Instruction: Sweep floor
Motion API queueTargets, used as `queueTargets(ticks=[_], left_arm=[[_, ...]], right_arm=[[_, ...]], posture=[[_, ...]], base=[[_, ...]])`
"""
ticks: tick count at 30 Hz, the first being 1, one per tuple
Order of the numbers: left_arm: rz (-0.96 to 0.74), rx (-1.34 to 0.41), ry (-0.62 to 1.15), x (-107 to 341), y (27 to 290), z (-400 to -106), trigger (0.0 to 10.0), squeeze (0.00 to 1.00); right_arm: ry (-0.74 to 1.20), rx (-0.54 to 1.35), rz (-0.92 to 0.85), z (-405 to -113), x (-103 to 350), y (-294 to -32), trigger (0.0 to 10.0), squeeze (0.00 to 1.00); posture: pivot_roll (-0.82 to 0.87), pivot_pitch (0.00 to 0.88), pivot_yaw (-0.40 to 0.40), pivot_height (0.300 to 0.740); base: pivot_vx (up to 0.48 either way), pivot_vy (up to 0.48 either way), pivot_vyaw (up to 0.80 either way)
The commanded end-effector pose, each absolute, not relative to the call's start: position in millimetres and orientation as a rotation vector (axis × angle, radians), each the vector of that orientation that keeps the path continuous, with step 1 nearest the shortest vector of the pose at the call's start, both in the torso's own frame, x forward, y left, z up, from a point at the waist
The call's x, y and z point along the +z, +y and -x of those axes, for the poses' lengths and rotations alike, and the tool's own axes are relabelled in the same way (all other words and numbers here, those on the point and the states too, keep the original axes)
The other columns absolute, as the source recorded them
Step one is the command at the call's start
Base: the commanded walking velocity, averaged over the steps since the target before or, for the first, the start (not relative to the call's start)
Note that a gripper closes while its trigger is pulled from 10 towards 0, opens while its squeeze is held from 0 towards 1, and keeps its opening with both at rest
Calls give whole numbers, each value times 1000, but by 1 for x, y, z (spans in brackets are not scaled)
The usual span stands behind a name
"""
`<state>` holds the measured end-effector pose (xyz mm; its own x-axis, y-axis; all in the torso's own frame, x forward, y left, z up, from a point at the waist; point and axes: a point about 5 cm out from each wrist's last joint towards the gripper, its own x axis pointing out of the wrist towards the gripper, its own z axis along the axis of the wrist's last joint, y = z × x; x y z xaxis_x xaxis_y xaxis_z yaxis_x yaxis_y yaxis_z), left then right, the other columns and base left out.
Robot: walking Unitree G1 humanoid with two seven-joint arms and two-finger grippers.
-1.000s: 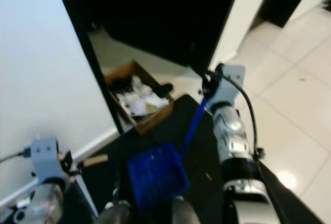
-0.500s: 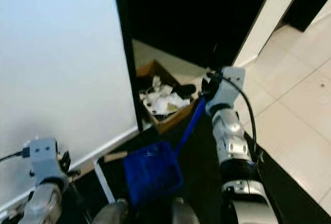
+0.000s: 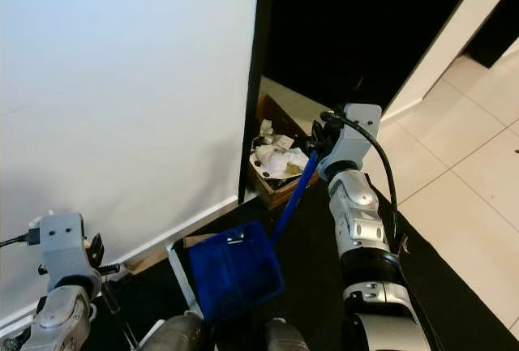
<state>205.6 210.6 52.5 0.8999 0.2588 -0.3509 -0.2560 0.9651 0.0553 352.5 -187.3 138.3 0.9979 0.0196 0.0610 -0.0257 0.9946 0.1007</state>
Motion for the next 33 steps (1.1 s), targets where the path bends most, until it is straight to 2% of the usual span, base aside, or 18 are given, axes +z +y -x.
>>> queueTargets(ticks=[1, 6, 12, 27, 33], left_arm=[[-43, 266, 382, 50, 213, -204, 10000, 0], [-54, 257, 379, 51, 213, -204, 10000, 0], [-58, 253, 374, 51, 212, -205, 10000, 0], [-54, 275, 391, 48, 213, -204, 10000, 0], [-62, 298, 406, 46, 214, -203, 10000, 0]], right_arm=[[-71, 2, -113, -352, 140, -193, 10000, 0], [-70, -1, -112, -352, 139, -193, 10000, 0], [-70, -4, -112, -351, 139, -194, 10000, 0], [-70, -5, -110, -351, 139, -195, 10000, 0], [-69, -4, -110, -351, 139, -195, 10000, 0]], posture=[[120, 115, -45, 740], [118, 116, -45, 740], [115, 117, -45, 740], [113, 119, -48, 740], [113, 120, -48, 740]], base=[[0, 0, 0], [0, 0, 0], [0, -305, 0], [286, -322, 0], [0, 0, 0]])
